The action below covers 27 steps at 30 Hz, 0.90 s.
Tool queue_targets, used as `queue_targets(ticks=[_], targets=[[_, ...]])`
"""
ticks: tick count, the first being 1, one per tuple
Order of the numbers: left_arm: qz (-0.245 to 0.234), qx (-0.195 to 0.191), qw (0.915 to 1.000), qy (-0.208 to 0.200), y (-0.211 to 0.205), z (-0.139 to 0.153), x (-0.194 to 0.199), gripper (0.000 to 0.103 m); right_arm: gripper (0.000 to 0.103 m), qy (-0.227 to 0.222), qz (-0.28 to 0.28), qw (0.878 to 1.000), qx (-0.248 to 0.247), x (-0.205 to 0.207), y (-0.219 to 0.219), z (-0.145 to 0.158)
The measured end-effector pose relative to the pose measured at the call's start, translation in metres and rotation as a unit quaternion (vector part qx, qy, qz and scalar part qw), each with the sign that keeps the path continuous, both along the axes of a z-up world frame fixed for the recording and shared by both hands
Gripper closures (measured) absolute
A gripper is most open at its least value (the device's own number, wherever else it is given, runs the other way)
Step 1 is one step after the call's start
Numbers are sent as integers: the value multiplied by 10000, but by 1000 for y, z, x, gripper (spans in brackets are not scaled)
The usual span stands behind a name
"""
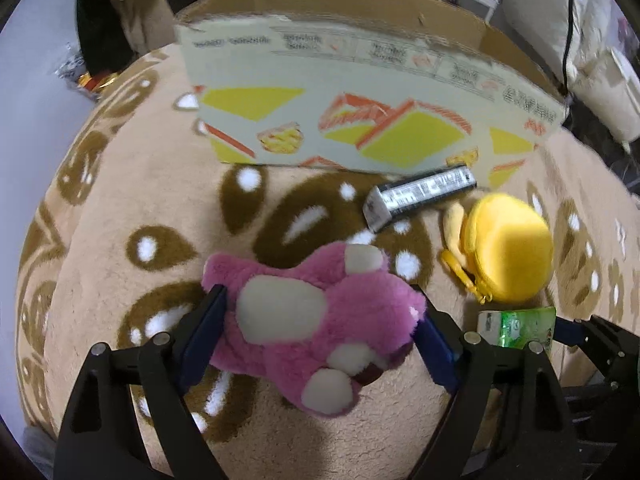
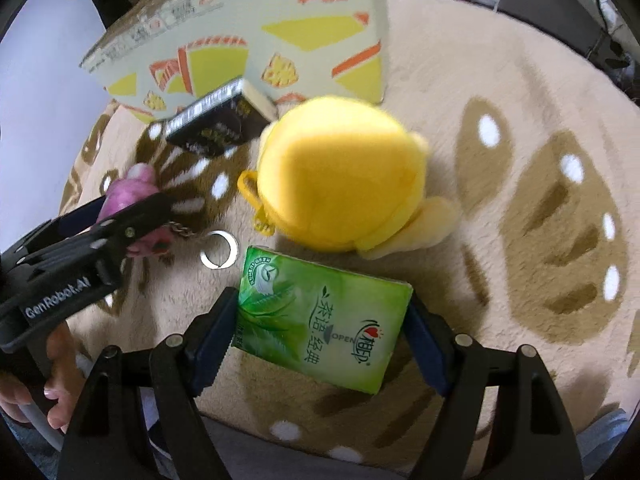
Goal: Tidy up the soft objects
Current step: 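Lift the pink plush with the left tool while the right tool carries the green packet over the box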
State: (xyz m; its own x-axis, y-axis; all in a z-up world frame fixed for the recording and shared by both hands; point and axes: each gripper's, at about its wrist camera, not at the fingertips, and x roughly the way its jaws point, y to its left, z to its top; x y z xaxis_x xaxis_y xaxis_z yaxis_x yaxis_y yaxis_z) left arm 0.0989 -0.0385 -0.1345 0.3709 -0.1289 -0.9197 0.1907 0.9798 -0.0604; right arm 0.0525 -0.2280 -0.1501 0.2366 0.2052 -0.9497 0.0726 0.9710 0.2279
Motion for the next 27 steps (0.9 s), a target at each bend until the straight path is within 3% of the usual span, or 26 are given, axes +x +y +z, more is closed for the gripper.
queue_targets(ticks=[7, 13, 20, 22, 27], targets=[[337, 102, 9961, -814, 11, 35, -18, 18, 20, -889, -118, 9960, 8, -8, -12, 35], [488, 94, 9857, -1613, 14, 69, -38, 18, 20, -1760, -200, 9842, 1, -16, -20, 67], [494, 196, 9651, -2566, 8, 101, -64, 18, 20, -2688, -176, 9629, -168, -18, -16, 100], [557, 227, 9540, -2936, 6, 114, -74, 18, 20, -2887, -156, 9569, -257, -19, -14, 108], [486, 286, 9377, -3428, 3, 135, -92, 18, 20, -3427, -81, 9385, -405, -23, -5, 128]])
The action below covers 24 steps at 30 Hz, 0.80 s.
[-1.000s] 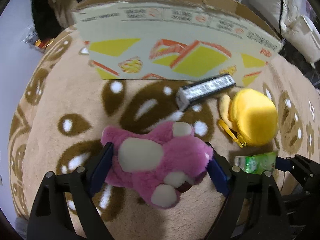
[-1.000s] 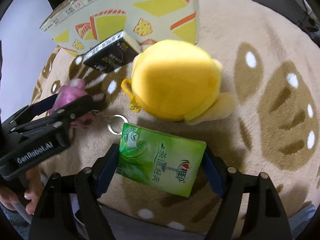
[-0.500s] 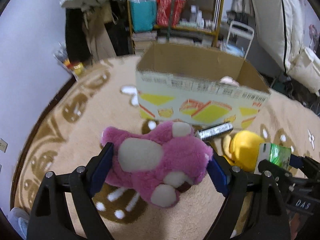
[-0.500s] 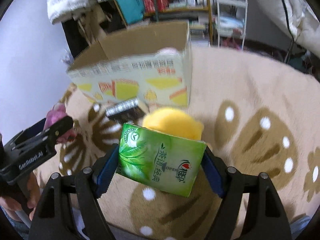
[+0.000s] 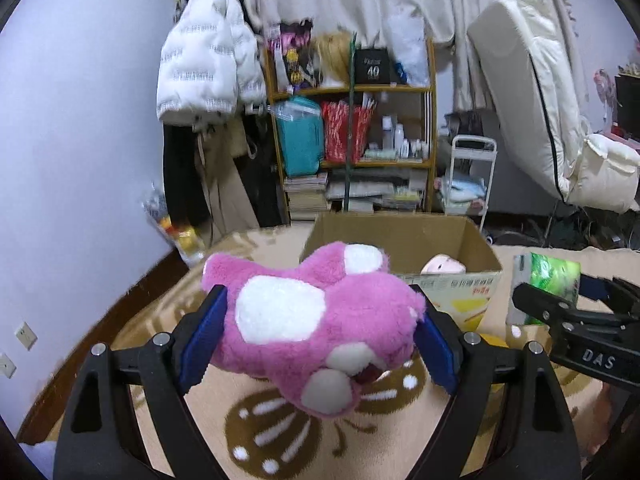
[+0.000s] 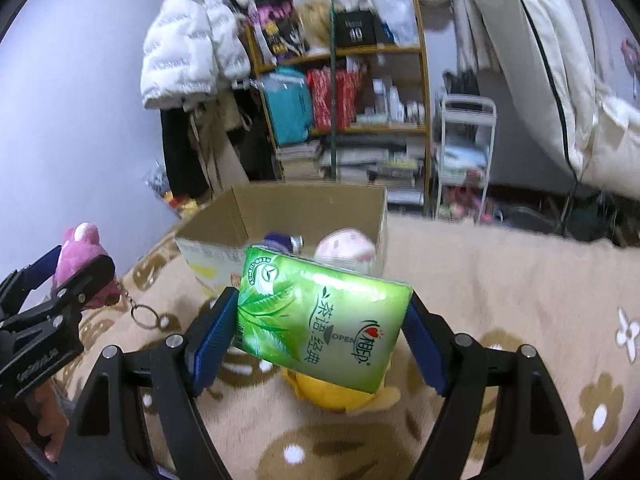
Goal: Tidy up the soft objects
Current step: 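Lift the pink plush with the left tool while the right tool carries the green packet over the box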
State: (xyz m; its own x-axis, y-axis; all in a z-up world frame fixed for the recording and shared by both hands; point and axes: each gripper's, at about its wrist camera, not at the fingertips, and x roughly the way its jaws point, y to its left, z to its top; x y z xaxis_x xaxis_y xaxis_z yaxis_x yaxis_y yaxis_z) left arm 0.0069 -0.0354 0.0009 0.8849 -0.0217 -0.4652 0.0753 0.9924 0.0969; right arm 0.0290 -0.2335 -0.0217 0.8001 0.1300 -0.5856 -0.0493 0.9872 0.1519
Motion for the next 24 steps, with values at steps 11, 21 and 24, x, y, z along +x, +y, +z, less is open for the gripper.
queue_targets(ticks=[11, 21, 24], targets=[[-32, 199, 9969, -763, -11, 35, -3, 18, 20, -723, 76, 9971, -225, 18, 10, 48], [13, 207, 9938, -1094, -10, 61, 25, 17, 20, -1458, -73, 9886, -362, 28, 9, 95], [17, 194, 9929, -1178, -10, 68, 32, 17, 20, -1587, -54, 9868, -316, 32, 7, 105]])
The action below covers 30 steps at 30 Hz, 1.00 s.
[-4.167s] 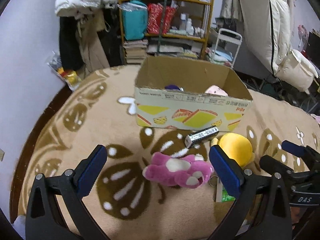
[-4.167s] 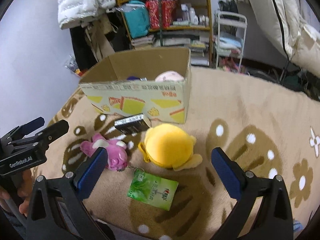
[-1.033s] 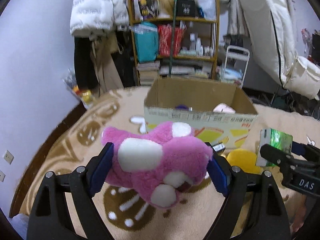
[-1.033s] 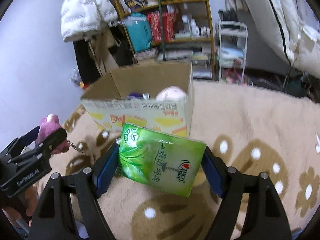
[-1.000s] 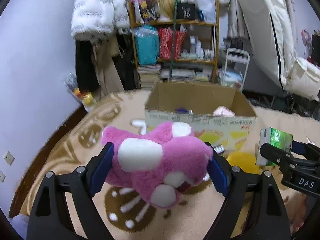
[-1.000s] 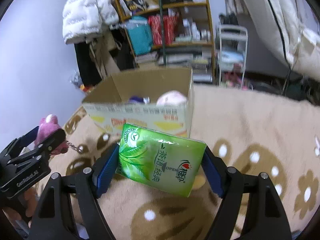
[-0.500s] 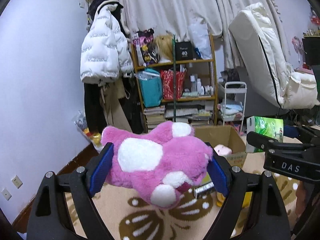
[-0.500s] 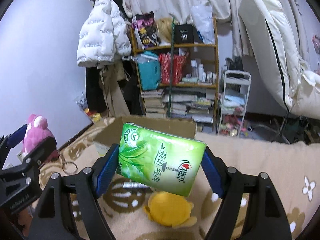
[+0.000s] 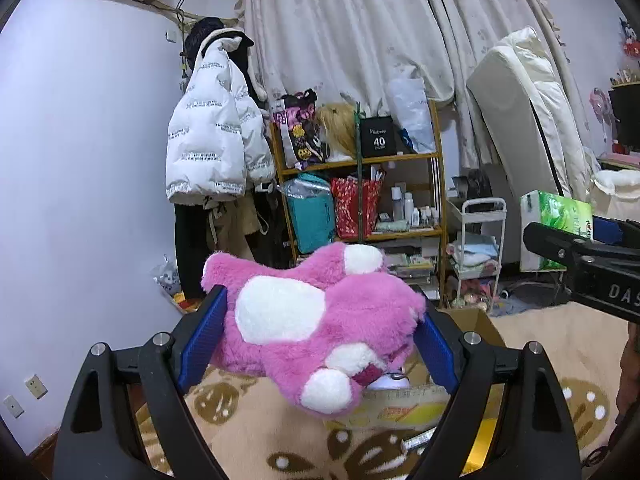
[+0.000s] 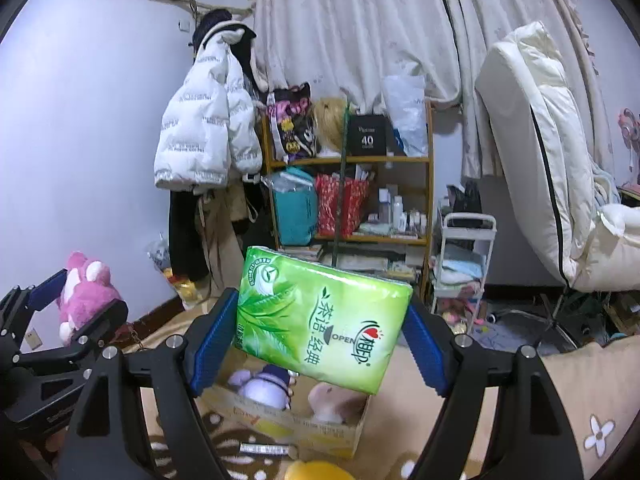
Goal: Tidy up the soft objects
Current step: 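Lift the pink plush with the left tool while the right tool carries the green packet over the box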
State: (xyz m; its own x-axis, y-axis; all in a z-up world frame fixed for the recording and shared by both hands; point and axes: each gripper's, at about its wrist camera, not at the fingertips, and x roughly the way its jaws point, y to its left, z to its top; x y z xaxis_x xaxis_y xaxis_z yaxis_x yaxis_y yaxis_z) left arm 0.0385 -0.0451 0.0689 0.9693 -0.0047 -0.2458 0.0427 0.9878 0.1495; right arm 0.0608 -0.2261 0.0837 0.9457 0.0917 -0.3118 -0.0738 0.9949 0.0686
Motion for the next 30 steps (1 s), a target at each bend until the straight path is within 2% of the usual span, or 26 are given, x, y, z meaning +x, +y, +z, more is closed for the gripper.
queue_targets(ticks=[6, 12, 18, 23, 30], targets=[[-59, -1, 9998, -170, -9, 14, 18, 17, 20, -198, -21, 9998, -55, 11, 0, 9], [-123, -30, 9997, -194, -18, 13, 37, 17, 20, -209, -57, 9997, -61, 24, -3, 0], [-123, -64, 9999, 21, -21, -6, 52, 17, 20, -30, -73, 10000, -58, 38, -7, -18], [-122, 137, 9996, 228, -25, -29, 64, 17, 20, 144, -62, 9999, -24, 49, -11, -35], [-140, 137, 9985, 512, -26, -53, 81, 17, 20, 511, -42, 9986, 86, 66, -18, -60]])
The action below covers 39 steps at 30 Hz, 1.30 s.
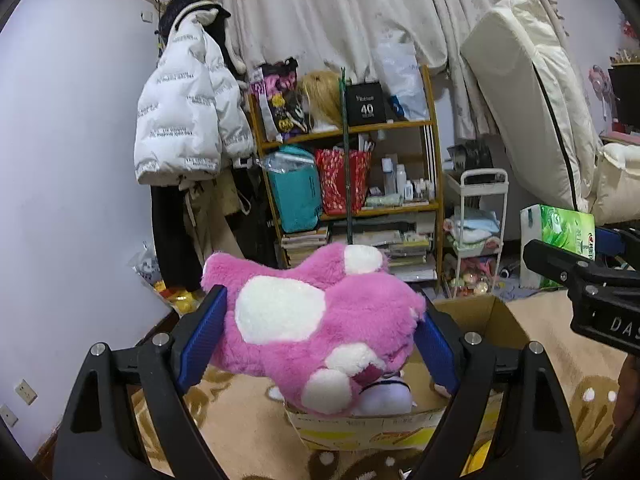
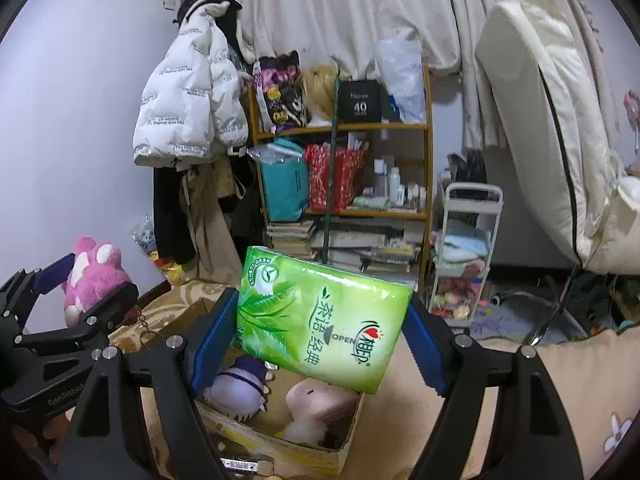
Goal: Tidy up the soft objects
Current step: 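Lift the pink plush with the left tool while the right tool carries the green packet over the box, then open both tools to drop the pink plush and green packet into the box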
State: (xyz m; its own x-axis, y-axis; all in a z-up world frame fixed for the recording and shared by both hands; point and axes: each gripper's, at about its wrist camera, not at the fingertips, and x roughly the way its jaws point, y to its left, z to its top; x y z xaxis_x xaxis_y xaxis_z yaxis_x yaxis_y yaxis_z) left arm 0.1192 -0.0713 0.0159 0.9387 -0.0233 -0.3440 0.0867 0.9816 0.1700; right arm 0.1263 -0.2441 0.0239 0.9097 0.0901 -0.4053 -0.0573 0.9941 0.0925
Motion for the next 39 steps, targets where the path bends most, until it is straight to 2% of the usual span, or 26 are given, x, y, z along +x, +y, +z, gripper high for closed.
queue_targets(ticks=[5, 19, 29, 39], targets=[[-69, -44, 9997, 215, -1, -15, 12, 17, 20, 135, -24, 9998, 155, 4, -6, -10], [-215, -321, 9962, 778, 0, -48, 37, 17, 20, 548, 258, 9980, 195, 18, -5, -44], [-324, -161, 9954, 892, -2, -58, 41, 16, 20, 787, 344, 9949, 532, 25, -14, -61], [-427, -87, 9939, 1014, -5, -67, 41, 15, 19, 971, 434, 9921, 663, 33, -16, -75]])
